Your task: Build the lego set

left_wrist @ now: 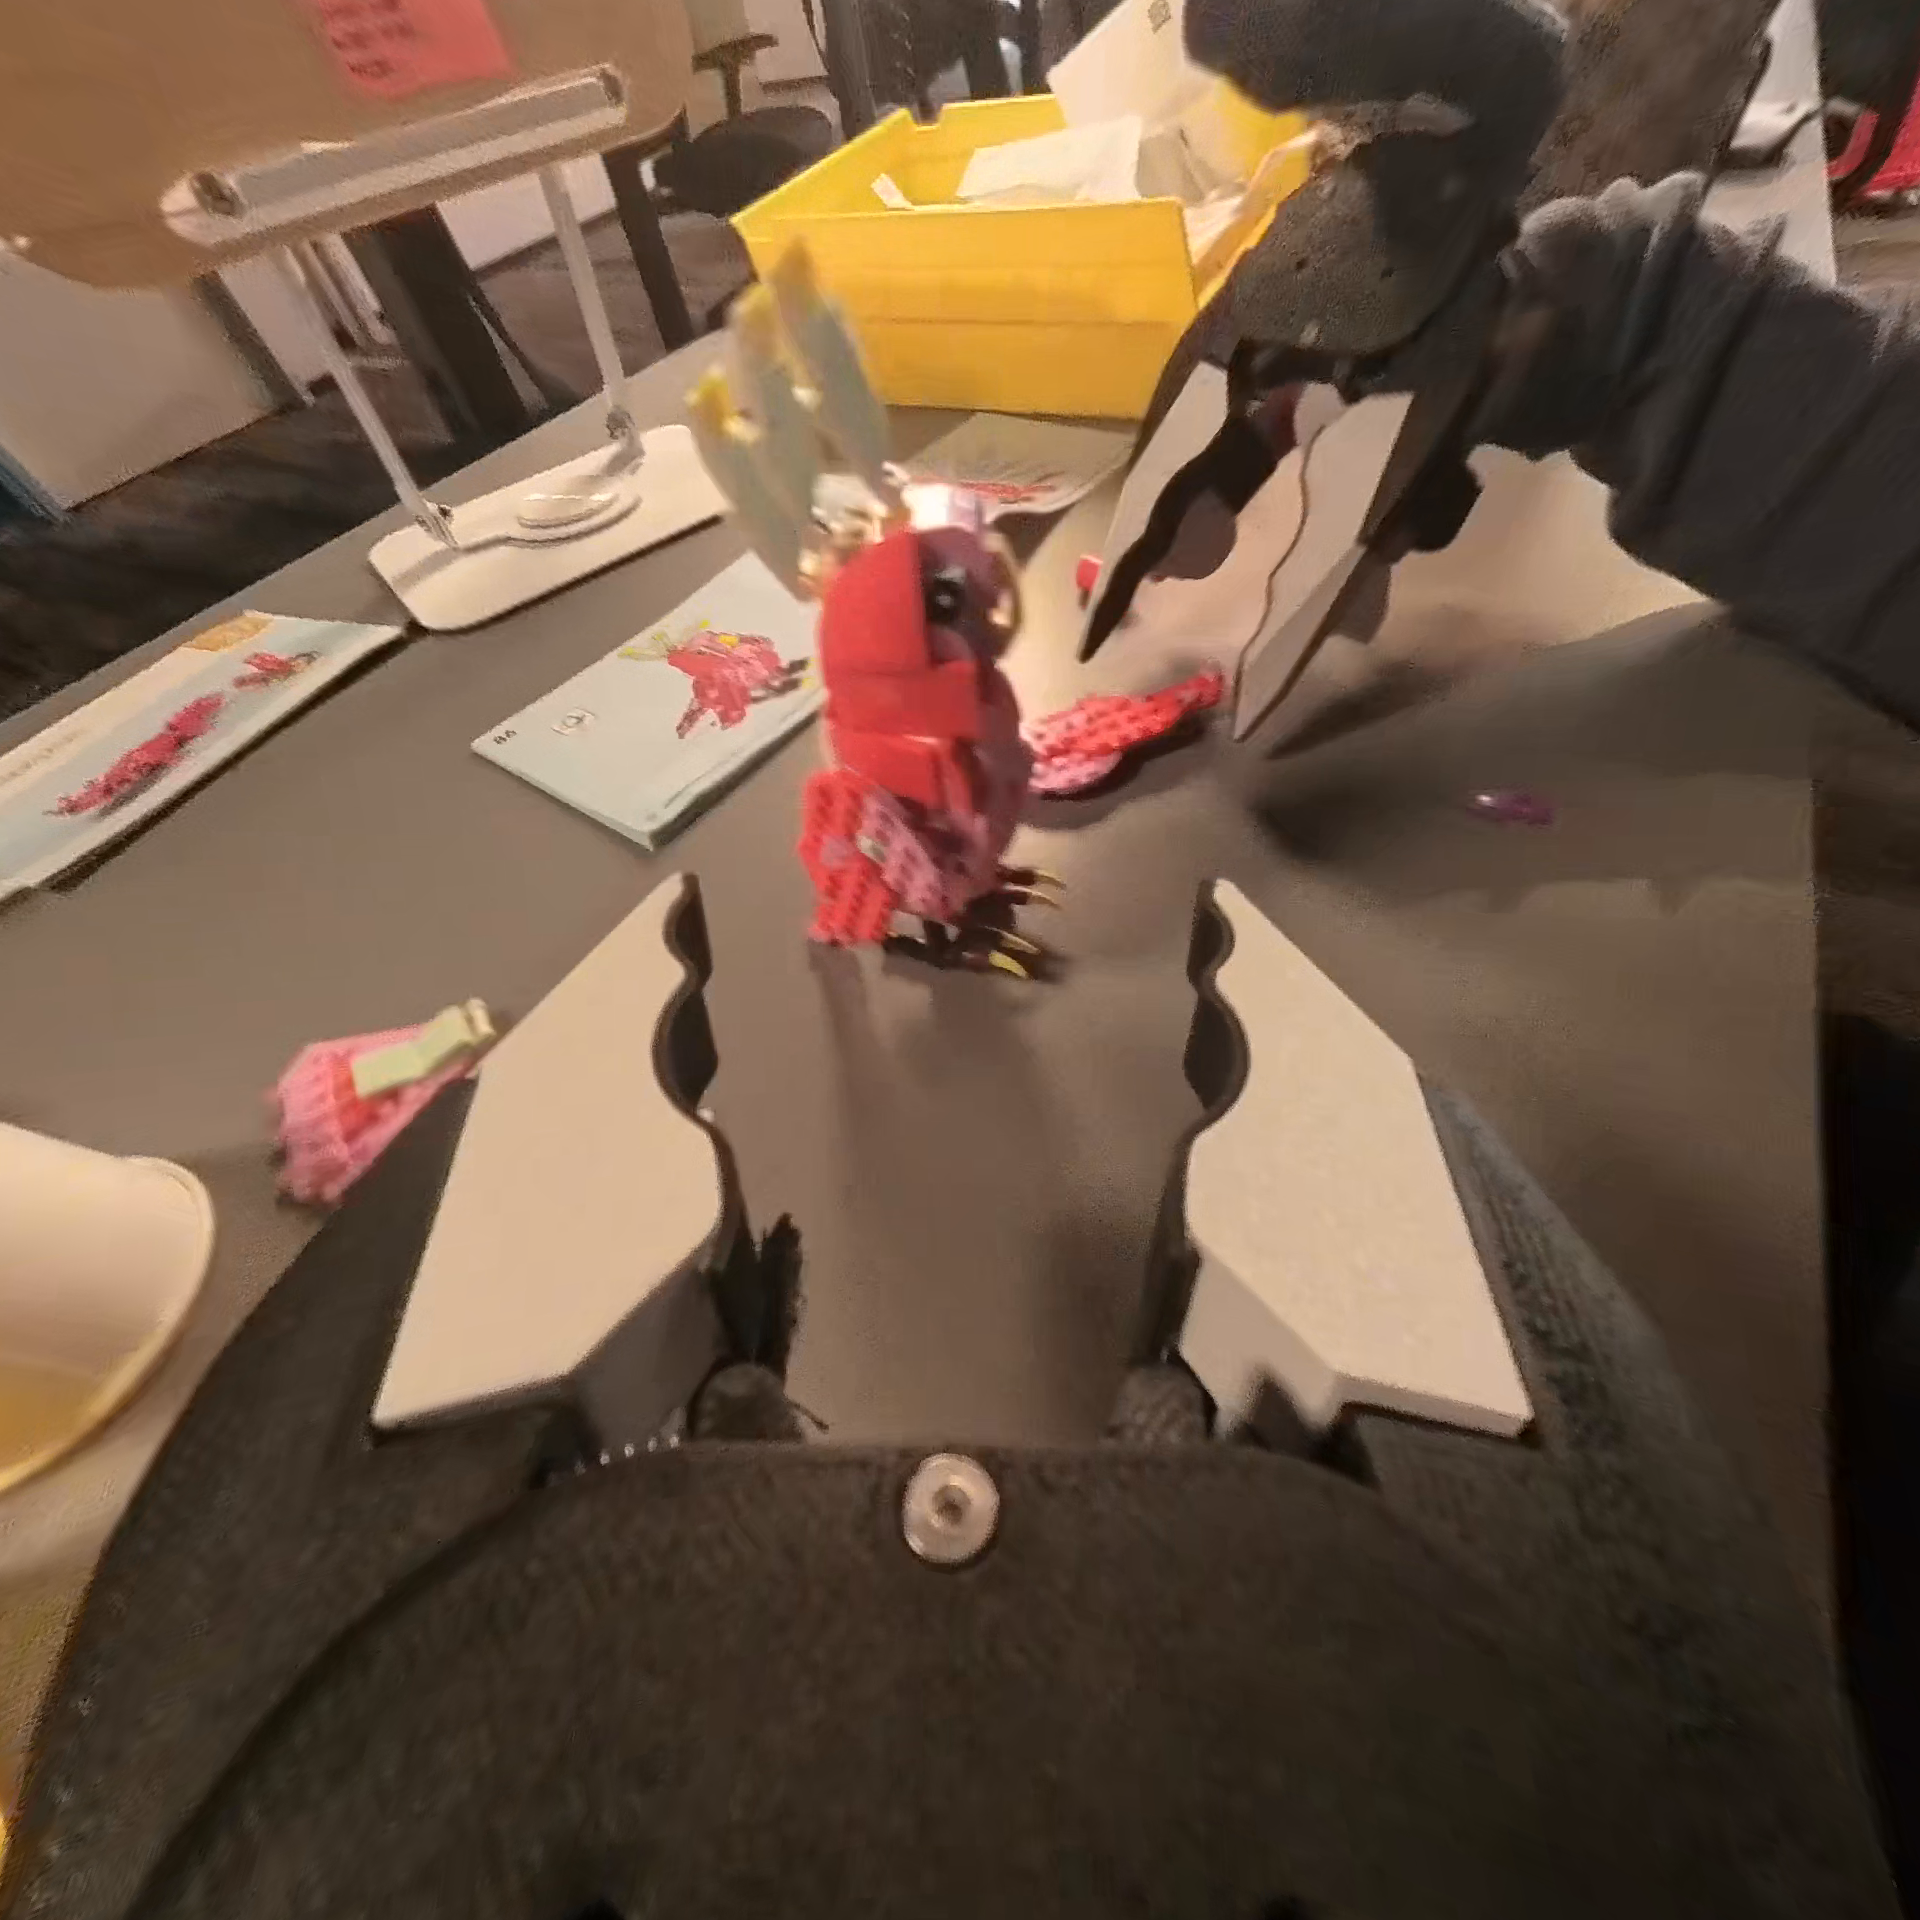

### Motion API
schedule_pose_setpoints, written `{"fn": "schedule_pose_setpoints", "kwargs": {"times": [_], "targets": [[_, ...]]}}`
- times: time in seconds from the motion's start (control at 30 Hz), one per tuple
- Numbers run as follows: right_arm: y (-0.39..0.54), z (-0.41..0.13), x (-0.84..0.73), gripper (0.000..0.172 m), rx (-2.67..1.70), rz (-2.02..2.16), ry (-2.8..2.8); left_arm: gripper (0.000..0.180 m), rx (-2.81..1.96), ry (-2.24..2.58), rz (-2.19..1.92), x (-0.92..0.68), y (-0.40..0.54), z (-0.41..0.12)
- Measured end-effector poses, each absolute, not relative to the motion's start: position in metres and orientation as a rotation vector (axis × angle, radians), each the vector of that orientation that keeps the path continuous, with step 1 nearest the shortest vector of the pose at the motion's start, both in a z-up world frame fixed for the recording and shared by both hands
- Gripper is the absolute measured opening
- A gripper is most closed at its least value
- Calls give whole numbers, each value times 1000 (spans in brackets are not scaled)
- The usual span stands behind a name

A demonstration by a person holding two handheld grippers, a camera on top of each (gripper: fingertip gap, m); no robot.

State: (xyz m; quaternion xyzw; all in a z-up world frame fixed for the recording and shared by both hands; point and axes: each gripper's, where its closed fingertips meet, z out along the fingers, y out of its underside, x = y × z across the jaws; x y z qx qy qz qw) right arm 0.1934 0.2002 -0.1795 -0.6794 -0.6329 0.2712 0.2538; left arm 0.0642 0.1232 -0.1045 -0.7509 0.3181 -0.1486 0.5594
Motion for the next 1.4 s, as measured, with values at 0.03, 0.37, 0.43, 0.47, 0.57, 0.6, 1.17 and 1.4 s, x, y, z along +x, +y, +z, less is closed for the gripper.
{"fn": "schedule_pose_setpoints", "kwargs": {"times": [0.03,0.37,0.43,0.47,0.57,0.6,1.17,1.4], "targets": [[199,-186,194,73,-1840,678,-1731,91,-1775,742,-342,68,115,-108],[208,-186,172,53,-1928,599,-1625,81,-1651,593,-396,104,80,-99],[208,-186,172,32,-1896,604,-1622,73,-1602,546,-387,109,81,-89],[206,-185,173,32,-1886,626,-1621,67,-1579,515,-388,111,82,-83],[197,-157,173,31,-1761,793,-1499,54,-1534,402,-411,121,87,-64],[189,-138,172,31,-1663,867,-1448,52,-1528,372,-408,124,90,-57],[64,-25,174,31,-771,377,-1455,15,-1534,482,-618,173,59,-11],[69,-23,154,56,-881,216,-1365,13,-1483,396,-302,157,74,-9]]}}
